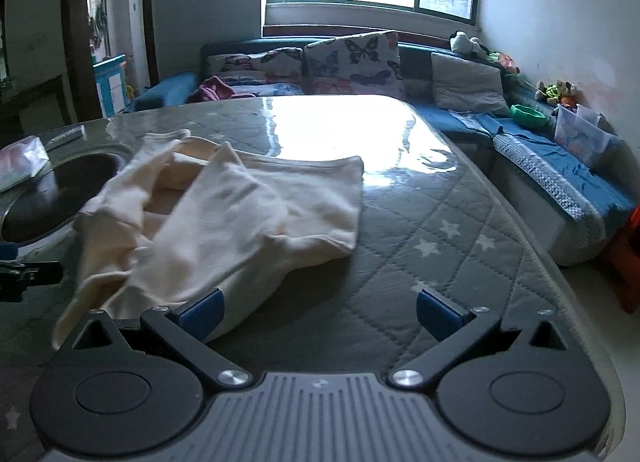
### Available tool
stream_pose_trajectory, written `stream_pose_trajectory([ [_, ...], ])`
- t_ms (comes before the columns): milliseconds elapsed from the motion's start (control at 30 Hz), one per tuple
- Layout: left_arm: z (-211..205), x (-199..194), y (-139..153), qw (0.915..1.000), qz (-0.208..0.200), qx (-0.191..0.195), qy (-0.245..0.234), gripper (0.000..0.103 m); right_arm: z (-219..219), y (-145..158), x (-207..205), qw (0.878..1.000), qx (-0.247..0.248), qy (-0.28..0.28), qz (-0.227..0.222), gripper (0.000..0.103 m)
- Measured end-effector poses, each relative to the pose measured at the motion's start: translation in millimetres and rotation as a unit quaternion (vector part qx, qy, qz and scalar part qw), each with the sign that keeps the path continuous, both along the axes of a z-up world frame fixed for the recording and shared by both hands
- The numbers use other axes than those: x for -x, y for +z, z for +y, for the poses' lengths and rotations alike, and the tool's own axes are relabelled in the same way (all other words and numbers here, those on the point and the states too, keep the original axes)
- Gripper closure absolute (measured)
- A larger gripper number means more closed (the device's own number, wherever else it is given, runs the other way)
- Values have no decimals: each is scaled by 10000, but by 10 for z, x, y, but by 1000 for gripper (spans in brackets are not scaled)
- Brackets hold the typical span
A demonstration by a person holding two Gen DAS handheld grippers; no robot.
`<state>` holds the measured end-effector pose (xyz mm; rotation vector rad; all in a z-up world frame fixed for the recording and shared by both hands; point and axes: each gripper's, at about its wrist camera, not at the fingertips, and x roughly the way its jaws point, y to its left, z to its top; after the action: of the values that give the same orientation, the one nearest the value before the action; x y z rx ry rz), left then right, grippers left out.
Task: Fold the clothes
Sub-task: 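Approach the crumpled cream sweatshirt with both grippers open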
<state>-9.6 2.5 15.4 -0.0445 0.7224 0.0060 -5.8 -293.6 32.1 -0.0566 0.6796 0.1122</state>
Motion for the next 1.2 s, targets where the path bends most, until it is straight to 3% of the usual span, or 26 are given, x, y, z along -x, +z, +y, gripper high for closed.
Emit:
stream_pose_trajectory([
  [533, -373, 214, 189, 10000, 89, 8, -27, 0, 267, 33, 288, 9998, 20, 199, 72, 0],
  [1200, -608, 291, 238, 9997, 217, -73, 109, 0, 297, 29, 372, 9998, -26, 4, 222, 0],
])
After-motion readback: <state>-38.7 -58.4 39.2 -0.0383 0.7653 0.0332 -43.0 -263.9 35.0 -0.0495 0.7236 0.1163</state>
